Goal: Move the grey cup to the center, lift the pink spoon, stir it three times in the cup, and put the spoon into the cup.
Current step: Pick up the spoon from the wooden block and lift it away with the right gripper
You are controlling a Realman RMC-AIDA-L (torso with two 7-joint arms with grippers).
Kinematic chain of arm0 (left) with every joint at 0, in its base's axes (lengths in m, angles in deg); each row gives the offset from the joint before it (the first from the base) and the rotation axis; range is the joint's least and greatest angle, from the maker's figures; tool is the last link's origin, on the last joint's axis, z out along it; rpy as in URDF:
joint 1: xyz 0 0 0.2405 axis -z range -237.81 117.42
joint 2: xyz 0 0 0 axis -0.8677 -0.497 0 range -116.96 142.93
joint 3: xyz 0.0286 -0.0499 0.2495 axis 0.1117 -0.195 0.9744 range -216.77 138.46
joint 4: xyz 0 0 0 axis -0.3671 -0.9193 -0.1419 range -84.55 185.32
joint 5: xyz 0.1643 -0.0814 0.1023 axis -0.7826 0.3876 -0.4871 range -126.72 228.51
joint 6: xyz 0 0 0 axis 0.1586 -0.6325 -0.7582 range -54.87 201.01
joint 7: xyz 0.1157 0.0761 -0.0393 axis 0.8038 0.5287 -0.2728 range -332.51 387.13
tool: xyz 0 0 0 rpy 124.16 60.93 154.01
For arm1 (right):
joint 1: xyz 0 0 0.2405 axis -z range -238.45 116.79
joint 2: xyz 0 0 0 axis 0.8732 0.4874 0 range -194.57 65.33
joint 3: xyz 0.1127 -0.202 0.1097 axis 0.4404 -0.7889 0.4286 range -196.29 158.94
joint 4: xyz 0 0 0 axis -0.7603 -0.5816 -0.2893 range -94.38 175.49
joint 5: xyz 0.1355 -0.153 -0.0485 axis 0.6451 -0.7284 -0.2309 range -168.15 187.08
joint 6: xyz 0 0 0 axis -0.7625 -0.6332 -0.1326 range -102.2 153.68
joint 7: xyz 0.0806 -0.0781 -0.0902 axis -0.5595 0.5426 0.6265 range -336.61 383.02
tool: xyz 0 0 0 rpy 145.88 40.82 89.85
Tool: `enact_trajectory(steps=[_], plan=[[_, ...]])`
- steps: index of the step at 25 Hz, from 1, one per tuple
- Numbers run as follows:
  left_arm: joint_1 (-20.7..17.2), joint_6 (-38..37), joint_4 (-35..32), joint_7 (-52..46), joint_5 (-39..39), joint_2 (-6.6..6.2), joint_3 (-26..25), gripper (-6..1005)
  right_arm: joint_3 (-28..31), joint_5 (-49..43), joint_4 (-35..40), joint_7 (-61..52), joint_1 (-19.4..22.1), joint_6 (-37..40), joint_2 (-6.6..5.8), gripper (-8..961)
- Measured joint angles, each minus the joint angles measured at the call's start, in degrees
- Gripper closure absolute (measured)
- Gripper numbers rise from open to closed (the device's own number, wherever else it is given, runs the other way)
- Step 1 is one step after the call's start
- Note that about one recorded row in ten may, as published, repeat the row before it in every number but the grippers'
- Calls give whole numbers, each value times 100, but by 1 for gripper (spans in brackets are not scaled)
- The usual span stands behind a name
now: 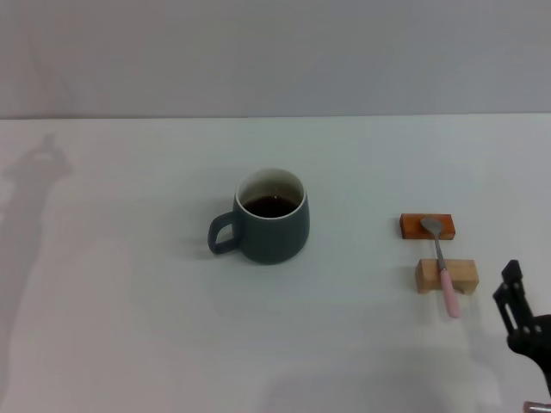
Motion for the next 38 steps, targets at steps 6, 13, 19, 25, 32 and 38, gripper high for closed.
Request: enact_trajectory(steps=[6,13,19,25,32,38], plan=[[-61,-14,-24,-10,-36,31,-16,1001,-260,463,95,-332,-487,-273,-218,191],[-81,-15,-28,-10,-34,42,-44,1001,-371,538,206,-711,-730,-442,-343,192],[-105,-94,-33,-12,-31,67,-74,1001,-329,553,300,-720,-832,-747,-347,191],[-137,-173,-33,-15,-30,108,-81,1001,-356,568,473,-820,-987,-936,-299,191],[-182,-244,-31,-17,-30,108,-80,1001,-386,572,664,-1141,-1237,-1156,-266,191],[-206,-304,19,-17,-30,97,-80,1001,-366,573,769,-1183,-1351,-1328,-145,192]])
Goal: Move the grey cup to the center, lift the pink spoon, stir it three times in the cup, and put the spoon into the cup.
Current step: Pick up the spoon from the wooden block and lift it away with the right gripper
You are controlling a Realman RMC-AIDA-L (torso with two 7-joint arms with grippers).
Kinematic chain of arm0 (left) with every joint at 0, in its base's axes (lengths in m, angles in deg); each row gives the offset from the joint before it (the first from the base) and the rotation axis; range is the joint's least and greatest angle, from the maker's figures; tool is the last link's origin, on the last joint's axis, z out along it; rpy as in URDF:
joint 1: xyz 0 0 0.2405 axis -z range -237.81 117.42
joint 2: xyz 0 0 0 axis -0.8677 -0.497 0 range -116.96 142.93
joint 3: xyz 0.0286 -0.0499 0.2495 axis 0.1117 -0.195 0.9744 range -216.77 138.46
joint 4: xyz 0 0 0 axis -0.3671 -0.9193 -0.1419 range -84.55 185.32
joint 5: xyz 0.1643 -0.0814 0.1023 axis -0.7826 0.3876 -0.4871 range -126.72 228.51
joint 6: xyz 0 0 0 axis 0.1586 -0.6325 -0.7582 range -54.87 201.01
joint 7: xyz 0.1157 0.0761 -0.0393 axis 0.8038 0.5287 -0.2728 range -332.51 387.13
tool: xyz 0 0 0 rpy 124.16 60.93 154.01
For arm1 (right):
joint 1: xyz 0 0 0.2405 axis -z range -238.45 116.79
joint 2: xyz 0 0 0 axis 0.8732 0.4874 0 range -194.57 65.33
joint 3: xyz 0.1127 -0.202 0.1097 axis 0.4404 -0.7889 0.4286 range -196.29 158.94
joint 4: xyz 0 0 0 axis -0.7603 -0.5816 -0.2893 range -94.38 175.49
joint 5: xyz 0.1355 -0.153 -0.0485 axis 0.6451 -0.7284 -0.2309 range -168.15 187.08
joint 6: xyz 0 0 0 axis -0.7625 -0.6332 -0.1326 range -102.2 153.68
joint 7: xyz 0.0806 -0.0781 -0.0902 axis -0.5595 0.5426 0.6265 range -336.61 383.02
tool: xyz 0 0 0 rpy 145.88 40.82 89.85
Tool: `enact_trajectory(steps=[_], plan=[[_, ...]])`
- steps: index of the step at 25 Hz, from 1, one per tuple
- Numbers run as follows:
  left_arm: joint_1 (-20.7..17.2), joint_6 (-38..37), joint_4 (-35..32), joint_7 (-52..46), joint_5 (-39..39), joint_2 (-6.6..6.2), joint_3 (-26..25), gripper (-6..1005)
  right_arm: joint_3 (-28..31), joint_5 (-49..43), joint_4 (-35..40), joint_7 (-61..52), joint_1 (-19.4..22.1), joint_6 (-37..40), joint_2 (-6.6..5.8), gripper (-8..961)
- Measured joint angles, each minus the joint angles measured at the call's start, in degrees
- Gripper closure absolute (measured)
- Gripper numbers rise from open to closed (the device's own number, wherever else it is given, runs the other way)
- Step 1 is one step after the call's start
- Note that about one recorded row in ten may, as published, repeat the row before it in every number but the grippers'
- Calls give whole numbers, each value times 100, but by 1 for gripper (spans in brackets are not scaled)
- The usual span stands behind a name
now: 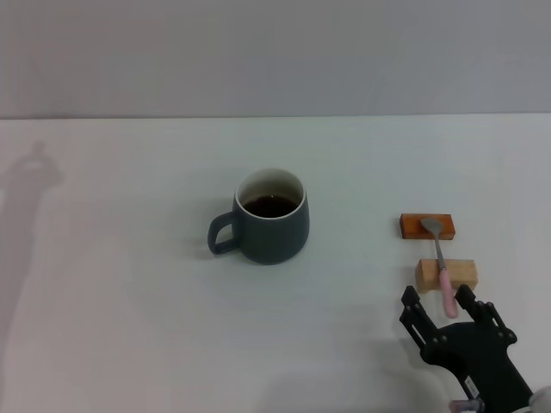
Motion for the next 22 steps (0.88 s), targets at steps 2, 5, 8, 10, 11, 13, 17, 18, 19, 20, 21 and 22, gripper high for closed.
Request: enact_trajectory(steps=[2,5,8,10,11,13,17,18,19,20,21,22], plan=[[-4,-1,15,0,-1,-10,0,1001,14,0,21,-1,-1,-1,30,192],[-18,-14,28,-1,-6,-37,19,1001,60,0,147,15,-1,45,172,192],[-34,-23,27,-5,-8,-49,46,1001,80,0,191,31,1,86,216,192],[-58,-30,16,-42,-9,-77,60,1001,91,0,215,32,7,188,231,191],[-58,-30,16,-42,-9,-77,60,1001,91,0,215,32,7,188,231,191],[-67,-34,16,-104,-28,-104,60,1001,85,29,221,31,16,268,234,191],[-108,-58,18,-278,-197,-156,15,1001,11,213,240,40,22,473,235,192],[-114,-70,18,-301,-221,-167,12,1001,2,230,259,43,34,517,237,192],[-123,-84,15,-305,-270,-181,11,1001,-31,257,309,47,63,611,247,192],[-126,-87,11,-306,-287,-184,11,1001,-69,276,351,48,66,674,256,192],[-126,-87,11,-306,-287,-184,11,1001,-69,276,351,48,66,674,256,191],[-130,-89,6,-306,-301,-191,14,1001,-122,313,402,49,61,750,267,191]])
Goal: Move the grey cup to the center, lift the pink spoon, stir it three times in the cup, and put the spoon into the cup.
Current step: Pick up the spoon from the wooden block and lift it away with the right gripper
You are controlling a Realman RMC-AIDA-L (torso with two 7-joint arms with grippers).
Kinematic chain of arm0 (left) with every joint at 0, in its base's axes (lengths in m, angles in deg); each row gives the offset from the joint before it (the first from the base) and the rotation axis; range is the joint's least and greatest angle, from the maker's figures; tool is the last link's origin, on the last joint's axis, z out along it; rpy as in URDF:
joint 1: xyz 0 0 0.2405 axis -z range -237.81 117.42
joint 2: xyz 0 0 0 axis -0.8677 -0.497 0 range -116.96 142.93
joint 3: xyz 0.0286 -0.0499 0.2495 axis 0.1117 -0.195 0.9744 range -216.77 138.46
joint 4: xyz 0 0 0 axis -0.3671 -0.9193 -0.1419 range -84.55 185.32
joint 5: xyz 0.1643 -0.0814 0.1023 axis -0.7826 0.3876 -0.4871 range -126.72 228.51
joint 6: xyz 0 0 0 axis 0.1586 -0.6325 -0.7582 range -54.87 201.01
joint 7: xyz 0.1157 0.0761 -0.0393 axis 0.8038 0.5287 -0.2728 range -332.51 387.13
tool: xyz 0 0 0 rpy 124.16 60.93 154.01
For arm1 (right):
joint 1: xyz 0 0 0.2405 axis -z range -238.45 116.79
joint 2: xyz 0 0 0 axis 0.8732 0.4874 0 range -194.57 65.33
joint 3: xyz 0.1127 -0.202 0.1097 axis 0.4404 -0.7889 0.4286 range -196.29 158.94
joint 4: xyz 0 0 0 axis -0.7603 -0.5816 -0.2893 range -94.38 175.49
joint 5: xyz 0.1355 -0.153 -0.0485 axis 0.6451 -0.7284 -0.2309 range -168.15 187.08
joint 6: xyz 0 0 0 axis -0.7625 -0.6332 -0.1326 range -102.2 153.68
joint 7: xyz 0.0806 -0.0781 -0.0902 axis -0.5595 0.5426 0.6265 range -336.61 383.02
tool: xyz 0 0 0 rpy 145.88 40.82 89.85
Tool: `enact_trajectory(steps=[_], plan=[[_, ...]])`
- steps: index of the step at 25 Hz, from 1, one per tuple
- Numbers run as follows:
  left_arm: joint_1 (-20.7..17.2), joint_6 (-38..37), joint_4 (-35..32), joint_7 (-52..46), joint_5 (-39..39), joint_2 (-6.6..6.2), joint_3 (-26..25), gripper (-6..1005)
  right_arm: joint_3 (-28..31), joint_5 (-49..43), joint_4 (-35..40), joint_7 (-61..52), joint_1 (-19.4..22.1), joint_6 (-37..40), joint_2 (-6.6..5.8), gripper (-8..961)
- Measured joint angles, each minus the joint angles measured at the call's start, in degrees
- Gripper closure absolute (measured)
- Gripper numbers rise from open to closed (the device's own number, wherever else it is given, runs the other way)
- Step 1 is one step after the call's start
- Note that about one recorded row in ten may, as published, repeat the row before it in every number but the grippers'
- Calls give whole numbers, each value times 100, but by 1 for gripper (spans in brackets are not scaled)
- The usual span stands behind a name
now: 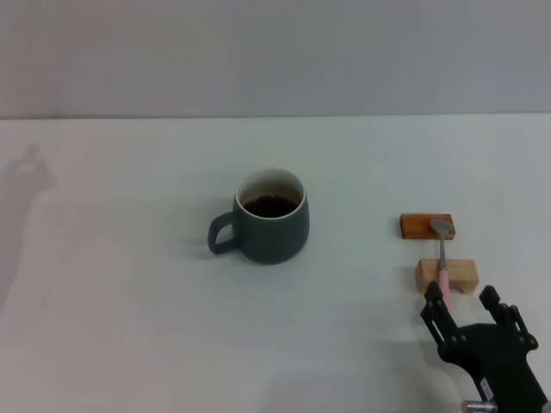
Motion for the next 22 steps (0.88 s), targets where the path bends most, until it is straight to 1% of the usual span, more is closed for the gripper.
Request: enact_trajectory(steps=[5,8,13,22], plan=[[-49,-24,-34,-56,-50,-37,23,1001,-356,388,216,3,-221,322,21,191],[-106,-71,-75,-188,-167,-78,-5,1001,-790,863,369,1,-496,658,21,193],[-155,-95,-107,-214,-172,-116,-1,1001,-1044,1174,446,-33,-684,808,21,196],[-242,-148,-170,-214,-175,-142,9,1001,-1079,1189,488,-41,-679,924,30,201]])
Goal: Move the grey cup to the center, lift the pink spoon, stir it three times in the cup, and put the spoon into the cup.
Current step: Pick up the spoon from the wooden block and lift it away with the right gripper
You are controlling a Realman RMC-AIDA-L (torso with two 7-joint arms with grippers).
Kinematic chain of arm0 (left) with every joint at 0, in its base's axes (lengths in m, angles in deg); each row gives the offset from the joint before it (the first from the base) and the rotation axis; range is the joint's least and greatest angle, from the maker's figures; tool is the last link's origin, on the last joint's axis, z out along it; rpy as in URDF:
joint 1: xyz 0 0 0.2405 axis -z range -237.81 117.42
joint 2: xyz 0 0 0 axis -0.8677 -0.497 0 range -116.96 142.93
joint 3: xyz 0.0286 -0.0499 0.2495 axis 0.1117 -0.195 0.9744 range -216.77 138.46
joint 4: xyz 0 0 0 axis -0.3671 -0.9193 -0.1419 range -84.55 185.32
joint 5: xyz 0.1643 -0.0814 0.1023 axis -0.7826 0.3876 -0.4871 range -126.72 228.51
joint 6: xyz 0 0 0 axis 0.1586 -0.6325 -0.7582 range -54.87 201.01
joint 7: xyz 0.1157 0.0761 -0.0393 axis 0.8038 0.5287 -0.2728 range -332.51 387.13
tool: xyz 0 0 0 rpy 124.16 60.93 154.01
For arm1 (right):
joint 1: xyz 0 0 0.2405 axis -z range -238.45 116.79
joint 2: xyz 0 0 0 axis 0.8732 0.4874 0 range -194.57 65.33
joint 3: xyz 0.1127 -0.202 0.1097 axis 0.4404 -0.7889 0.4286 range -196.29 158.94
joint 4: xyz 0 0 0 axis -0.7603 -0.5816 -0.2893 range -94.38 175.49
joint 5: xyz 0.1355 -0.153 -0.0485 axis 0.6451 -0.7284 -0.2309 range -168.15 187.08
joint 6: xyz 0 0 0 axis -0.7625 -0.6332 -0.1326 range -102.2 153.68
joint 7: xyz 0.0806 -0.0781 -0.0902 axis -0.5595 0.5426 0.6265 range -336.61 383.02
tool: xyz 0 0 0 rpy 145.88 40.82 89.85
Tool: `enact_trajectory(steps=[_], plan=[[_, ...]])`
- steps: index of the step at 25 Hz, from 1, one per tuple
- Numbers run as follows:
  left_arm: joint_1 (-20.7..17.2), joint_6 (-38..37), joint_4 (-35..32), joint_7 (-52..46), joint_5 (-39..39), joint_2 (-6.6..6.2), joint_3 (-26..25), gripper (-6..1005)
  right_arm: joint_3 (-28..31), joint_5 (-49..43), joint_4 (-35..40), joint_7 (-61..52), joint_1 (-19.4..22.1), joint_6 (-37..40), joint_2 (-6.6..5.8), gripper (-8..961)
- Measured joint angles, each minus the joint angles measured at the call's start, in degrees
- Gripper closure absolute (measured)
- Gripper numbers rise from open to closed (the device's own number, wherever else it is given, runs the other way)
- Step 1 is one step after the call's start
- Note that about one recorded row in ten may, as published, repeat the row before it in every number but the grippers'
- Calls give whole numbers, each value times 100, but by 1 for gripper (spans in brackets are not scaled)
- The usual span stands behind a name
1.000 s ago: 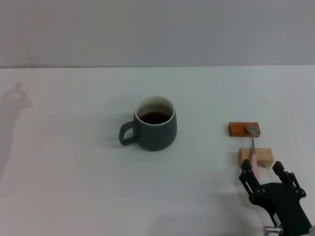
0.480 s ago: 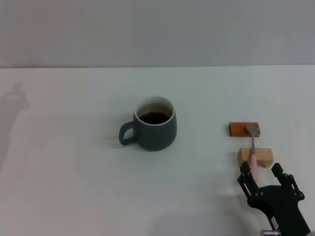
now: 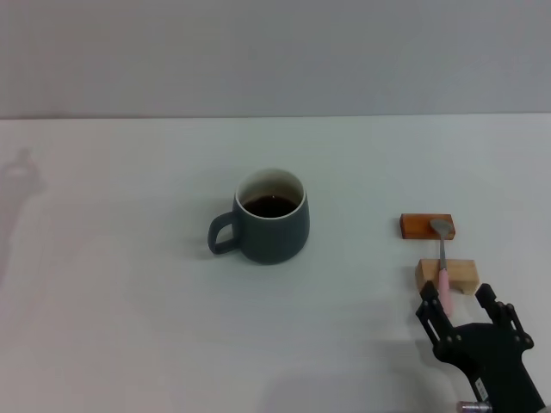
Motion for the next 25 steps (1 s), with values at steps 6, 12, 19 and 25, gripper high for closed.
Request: enact_trajectory(steps=[6,12,19,25], plan=[[-15,-20,-5,1,-7,0,4,1001,-33,51,85,-21,-47,38,8,205],[-46,-78,-47,-5,-40,0,1,1001,-90,77,193,-235,-125,39,19,208],[-54,-79,-80,-10,-64,0,18,1001,-92,158,187,-306,-107,-1,-2,212],[-54,-79,-106,-12,-114,16,22,1001,-92,169,216,-393,-84,-22,-24,215]])
